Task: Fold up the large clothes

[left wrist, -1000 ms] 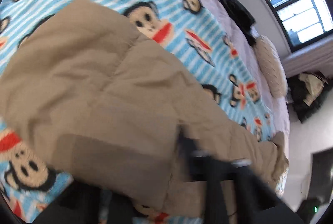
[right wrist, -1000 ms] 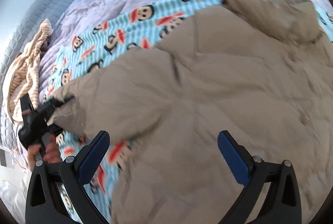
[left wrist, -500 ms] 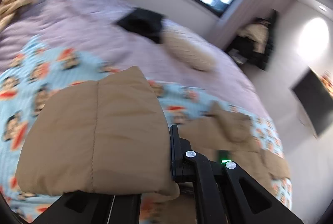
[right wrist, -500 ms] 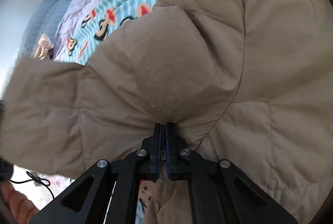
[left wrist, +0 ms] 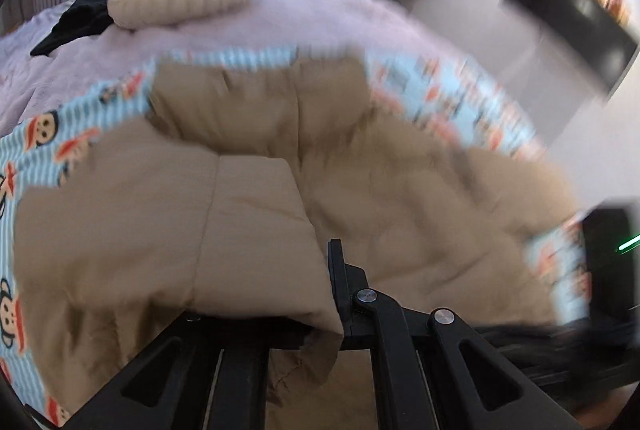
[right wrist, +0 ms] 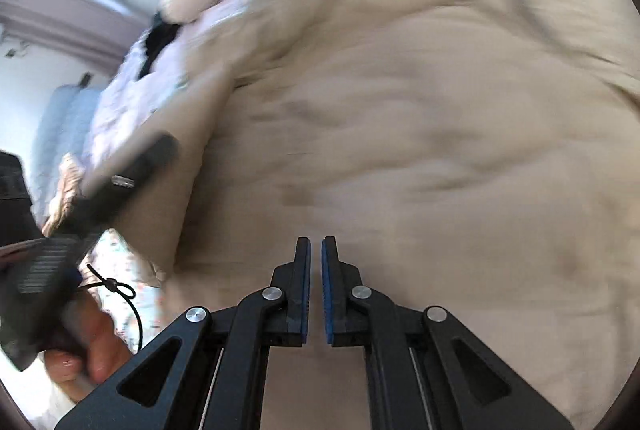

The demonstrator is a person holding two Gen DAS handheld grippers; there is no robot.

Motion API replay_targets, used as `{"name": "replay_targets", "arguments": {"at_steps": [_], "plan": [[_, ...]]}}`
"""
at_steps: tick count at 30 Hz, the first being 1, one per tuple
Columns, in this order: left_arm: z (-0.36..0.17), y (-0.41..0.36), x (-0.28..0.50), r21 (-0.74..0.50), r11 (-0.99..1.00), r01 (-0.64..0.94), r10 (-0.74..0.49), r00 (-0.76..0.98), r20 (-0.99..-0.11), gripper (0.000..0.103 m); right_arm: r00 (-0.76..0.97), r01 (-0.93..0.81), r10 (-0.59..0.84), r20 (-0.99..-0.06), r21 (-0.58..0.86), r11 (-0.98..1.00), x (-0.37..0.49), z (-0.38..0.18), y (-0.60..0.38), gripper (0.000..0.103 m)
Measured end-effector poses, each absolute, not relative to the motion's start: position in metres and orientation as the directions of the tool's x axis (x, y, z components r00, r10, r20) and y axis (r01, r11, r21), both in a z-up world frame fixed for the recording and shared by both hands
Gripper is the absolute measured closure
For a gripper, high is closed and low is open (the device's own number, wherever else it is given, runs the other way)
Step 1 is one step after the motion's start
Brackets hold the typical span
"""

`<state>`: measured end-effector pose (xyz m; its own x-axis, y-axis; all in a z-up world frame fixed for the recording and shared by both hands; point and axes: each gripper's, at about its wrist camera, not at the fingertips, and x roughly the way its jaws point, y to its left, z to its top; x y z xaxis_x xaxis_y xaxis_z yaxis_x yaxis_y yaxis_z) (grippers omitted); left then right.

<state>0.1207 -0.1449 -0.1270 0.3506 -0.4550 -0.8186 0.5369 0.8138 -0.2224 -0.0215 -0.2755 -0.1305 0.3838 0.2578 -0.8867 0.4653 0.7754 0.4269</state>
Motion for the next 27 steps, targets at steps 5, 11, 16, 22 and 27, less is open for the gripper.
{"name": "replay_targets", "arguments": {"at_steps": [5,11,16,22,27], "plan": [[-0.156,-0.148,0.092,-0.143,0.815,0.561,-0.391,0.351,-0.851,0.021,0.378,0.505,0.269,-0.886,0.441,0.742,-0.05,-0.136,-0.301,0.097],[-0.111,-0.092,0.068,-0.124,0.822,0.556,-0.405,0.418,-0.813,0.019,0.376,0.457,0.239,-0.895,0.404,0.792,-0.039,-0.122,-0.308,0.096],[-0.088,0.003,0.082,-0.165,0.912,0.375,-0.348,0.497,-0.795,0.019,0.438,0.261,0.183,-0.88,0.319,0.911,-0.014,-0.083,-0.259,0.023],[-0.15,0.093,0.135,-0.268,0.962,0.054,-0.266,0.405,-0.875,0.019,0.459,-0.105,0.036,-0.888,-0.014,0.994,0.031,-0.07,-0.138,0.023],[-0.182,0.097,0.146,-0.221,0.975,0.017,-0.21,0.381,-0.9,0.019,0.496,-0.207,-0.154,-0.855,-0.288,0.935,0.06,-0.1,-0.088,0.023]]}}
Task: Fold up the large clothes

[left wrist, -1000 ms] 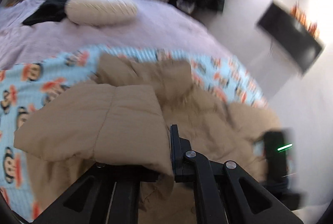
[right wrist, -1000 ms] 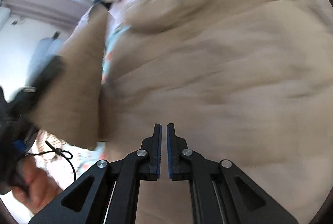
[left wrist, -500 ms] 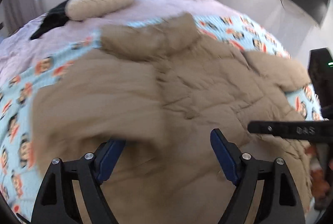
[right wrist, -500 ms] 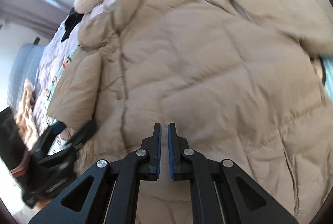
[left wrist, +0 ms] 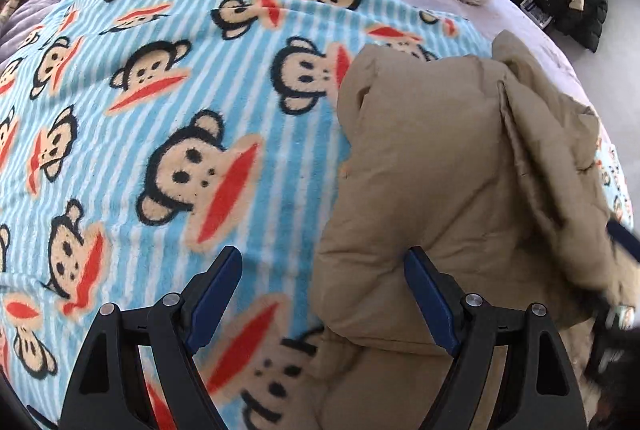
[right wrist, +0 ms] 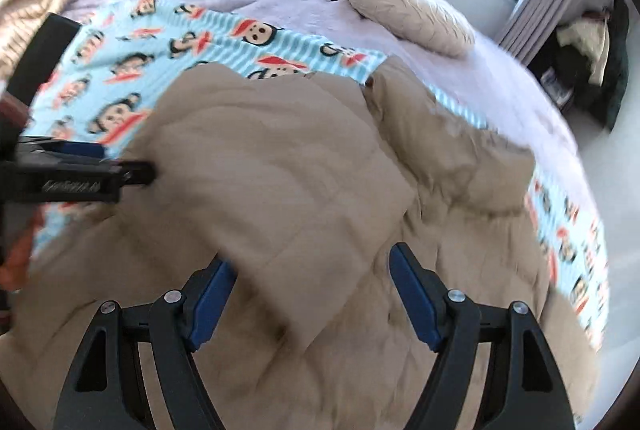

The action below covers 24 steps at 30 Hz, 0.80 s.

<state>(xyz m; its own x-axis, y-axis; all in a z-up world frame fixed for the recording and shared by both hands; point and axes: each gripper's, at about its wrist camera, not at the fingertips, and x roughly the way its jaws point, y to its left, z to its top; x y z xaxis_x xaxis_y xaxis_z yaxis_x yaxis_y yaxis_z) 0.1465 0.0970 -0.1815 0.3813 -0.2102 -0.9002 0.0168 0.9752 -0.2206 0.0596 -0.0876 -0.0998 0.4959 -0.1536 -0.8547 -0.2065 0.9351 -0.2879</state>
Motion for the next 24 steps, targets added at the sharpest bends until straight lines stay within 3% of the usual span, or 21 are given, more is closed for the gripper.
{"name": "replay_targets", "arguments": {"at_steps": [3,5,6,9,10,11,12,13,14,16,21,24], "plan": [[-0.183,0.099,0.148,-0.212,0.977,0.03,-0.207,0.375,-0.903,0.019,0.536,-0.011,-0.212,-0.817,-0.258,0.966,0.064,-0.088,-0.127,0.024],[-0.18,0.104,0.155,-0.245,0.969,0.039,-0.242,0.371,-0.897,0.019,0.531,0.187,-0.185,-0.827,-0.099,0.977,0.063,-0.078,-0.176,0.024],[-0.177,0.108,0.161,-0.275,0.961,0.04,-0.269,0.372,-0.888,0.019,0.52,0.298,-0.118,-0.846,0.051,0.953,0.056,-0.079,-0.211,0.024],[-0.176,0.123,0.193,-0.467,0.884,0.0,-0.439,0.341,-0.832,0.019,0.507,0.448,0.055,-0.86,0.318,0.836,0.035,-0.098,-0.271,0.029],[-0.178,0.123,0.202,-0.508,0.861,-0.012,-0.477,0.325,-0.817,0.019,0.502,0.48,0.131,-0.855,0.401,0.78,0.03,-0.109,-0.288,0.048],[-0.182,0.123,0.215,-0.556,0.831,-0.032,-0.52,0.311,-0.795,0.019,0.499,0.493,0.168,-0.85,0.438,0.752,0.028,-0.117,-0.293,0.078],[-0.184,0.119,0.226,-0.573,0.818,-0.041,-0.535,0.312,-0.785,0.036,0.491,0.518,0.213,-0.845,0.479,0.709,0.026,-0.126,-0.302,0.09],[-0.183,0.116,0.23,-0.583,0.812,-0.035,-0.545,0.311,-0.779,0.065,0.49,0.535,0.224,-0.842,0.494,0.686,0.025,-0.131,-0.305,0.095],[-0.178,0.11,0.234,-0.595,0.804,-0.015,-0.562,0.309,-0.767,0.074,0.498,0.546,0.234,-0.835,0.511,0.663,0.021,-0.135,-0.309,0.096],[-0.162,0.103,0.231,-0.531,0.847,0.038,-0.507,0.361,-0.782,0.075,0.504,0.559,0.25,-0.827,0.533,0.635,0.015,-0.138,-0.31,0.096],[-0.172,0.086,0.23,-0.186,0.977,0.108,-0.215,0.405,-0.889,0.075,0.462,0.568,0.264,-0.847,0.511,0.645,-0.001,-0.151,-0.3,0.097],[-0.178,0.097,0.232,-0.131,0.991,0.037,-0.135,0.408,-0.903,0.075,0.451,0.558,0.267,-0.852,0.502,0.661,0.005,-0.158,-0.296,0.097]]}}
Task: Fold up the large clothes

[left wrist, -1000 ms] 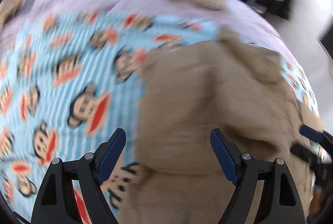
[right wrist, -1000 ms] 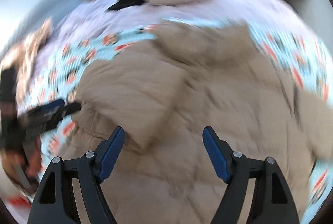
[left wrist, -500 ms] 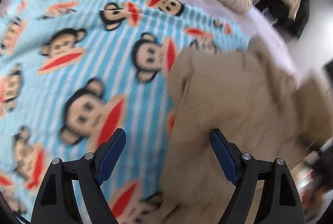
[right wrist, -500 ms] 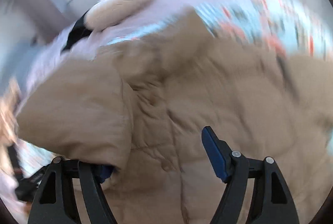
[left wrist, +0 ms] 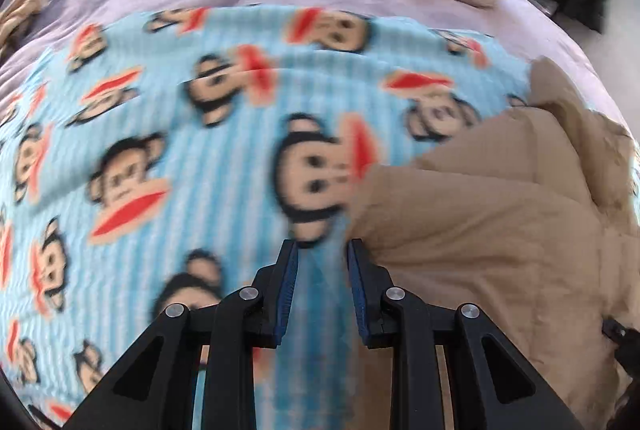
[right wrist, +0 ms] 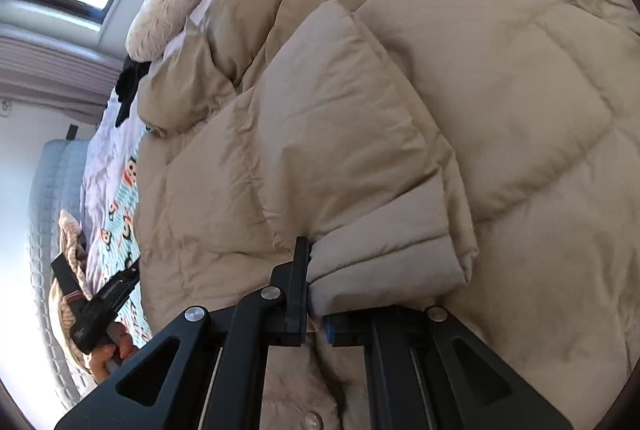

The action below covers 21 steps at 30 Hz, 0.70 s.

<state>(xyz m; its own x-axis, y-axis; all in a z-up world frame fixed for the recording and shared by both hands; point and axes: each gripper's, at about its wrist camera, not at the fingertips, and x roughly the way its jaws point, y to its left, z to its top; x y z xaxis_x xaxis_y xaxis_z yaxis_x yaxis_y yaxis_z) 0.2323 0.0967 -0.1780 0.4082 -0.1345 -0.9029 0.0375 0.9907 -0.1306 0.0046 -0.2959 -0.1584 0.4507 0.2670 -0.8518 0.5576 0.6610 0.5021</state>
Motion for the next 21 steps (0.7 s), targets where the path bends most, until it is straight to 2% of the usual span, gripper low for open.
{"name": "replay_targets", "arguments": {"at_steps": [4,6,8,9,12,13,14,15,17,21], "plan": [[-0.152,0.107,0.216,-0.163,0.987,0.002,-0.147,0.446,-0.883,0.075,0.443,0.535,0.28,-0.852,0.502,0.679,0.014,-0.155,-0.299,0.092],[-0.138,0.099,0.201,-0.163,0.985,0.055,-0.17,0.459,-0.872,0.075,0.44,0.517,0.265,-0.858,0.483,0.707,0.009,-0.146,-0.304,0.079],[-0.125,0.086,0.185,-0.152,0.981,0.119,-0.19,0.468,-0.863,0.075,0.451,0.501,0.246,-0.858,0.472,0.726,0.002,-0.134,-0.306,0.045],[-0.12,0.077,0.177,-0.151,0.977,0.151,-0.205,0.466,-0.86,0.075,0.456,0.501,0.232,-0.859,0.464,0.731,-0.001,-0.129,-0.307,0.043],[-0.12,0.053,0.161,-0.149,0.965,0.216,-0.233,0.445,-0.865,0.075,0.454,0.519,0.129,-0.882,0.379,0.766,-0.012,-0.109,-0.311,0.044],[-0.124,0.045,0.158,-0.137,0.963,0.232,-0.229,0.437,-0.87,0.075,0.471,0.52,0.086,-0.878,0.355,0.777,-0.017,-0.1,-0.312,0.053],[-0.133,0.036,0.158,-0.115,0.964,0.238,-0.21,0.428,-0.879,0.075,0.489,0.513,0.061,-0.87,0.344,0.786,-0.018,-0.093,-0.313,0.073],[-0.141,0.031,0.158,-0.106,0.967,0.23,-0.196,0.416,-0.888,0.075,0.498,0.505,0.042,-0.866,0.329,0.798,-0.019,-0.087,-0.315,0.08],[-0.157,0.027,0.159,-0.102,0.973,0.205,-0.177,0.393,-0.902,0.075,0.494,0.481,0.053,-0.868,0.324,0.815,-0.014,-0.087,-0.317,0.085],[-0.169,0.022,0.155,-0.086,0.981,0.176,-0.151,0.397,-0.905,0.074,0.375,0.448,0.046,-0.926,0.225,0.865,0.002,-0.119,-0.314,0.086]]}}
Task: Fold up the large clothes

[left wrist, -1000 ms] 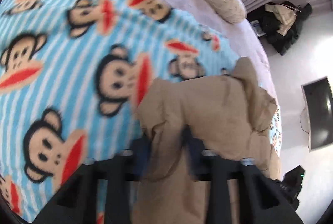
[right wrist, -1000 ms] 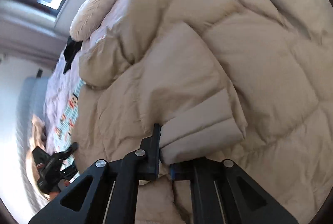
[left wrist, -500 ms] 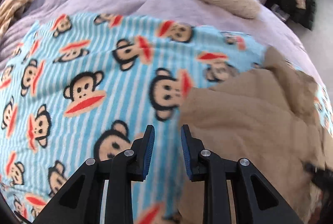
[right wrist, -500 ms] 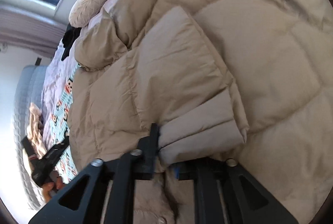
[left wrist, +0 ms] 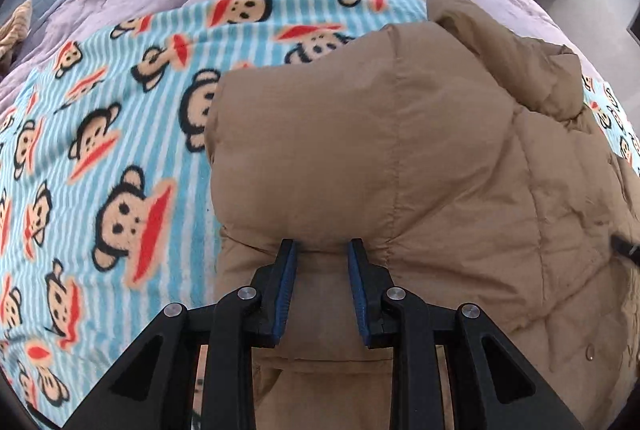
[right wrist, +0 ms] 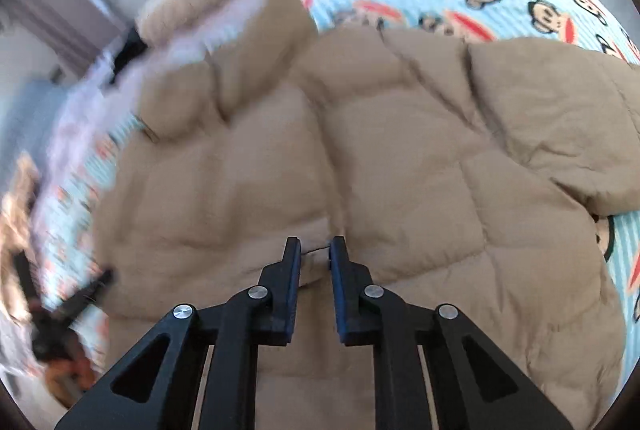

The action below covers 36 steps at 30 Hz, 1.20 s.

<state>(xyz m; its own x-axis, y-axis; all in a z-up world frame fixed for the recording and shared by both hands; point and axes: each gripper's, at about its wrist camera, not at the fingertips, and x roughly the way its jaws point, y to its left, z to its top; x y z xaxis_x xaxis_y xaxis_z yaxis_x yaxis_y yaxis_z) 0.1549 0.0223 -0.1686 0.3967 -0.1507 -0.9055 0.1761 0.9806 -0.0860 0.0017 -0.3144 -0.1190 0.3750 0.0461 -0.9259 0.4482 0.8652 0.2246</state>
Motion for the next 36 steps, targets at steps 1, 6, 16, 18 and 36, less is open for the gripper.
{"name": "replay_targets", "arguments": {"at_steps": [1,6,16,18,36], "plan": [[-0.169,0.021,0.155,-0.076,0.982,0.175,-0.141,0.397,-0.907,0.074,0.339,0.461,0.053,-0.939,0.215,0.861,0.001,-0.131,-0.318,0.089],[-0.151,0.008,0.148,-0.015,0.984,0.176,-0.084,0.39,-0.917,0.074,0.384,0.522,0.079,-0.92,0.287,0.803,-0.032,-0.121,-0.344,0.091],[-0.114,-0.081,0.087,-0.068,0.967,0.245,-0.155,0.358,-0.921,0.073,0.414,0.518,0.227,-0.881,0.433,0.738,-0.093,-0.1,-0.374,0.044],[-0.112,-0.099,0.076,-0.064,0.964,0.258,-0.156,0.354,-0.922,0.021,0.417,0.532,0.251,-0.873,0.459,0.712,-0.102,-0.102,-0.383,0.042],[-0.105,-0.236,0.038,-0.025,0.918,0.395,-0.168,0.333,-0.928,0.0,0.576,0.697,0.061,-0.815,0.529,0.483,-0.196,-0.083,-0.538,0.0]]}}
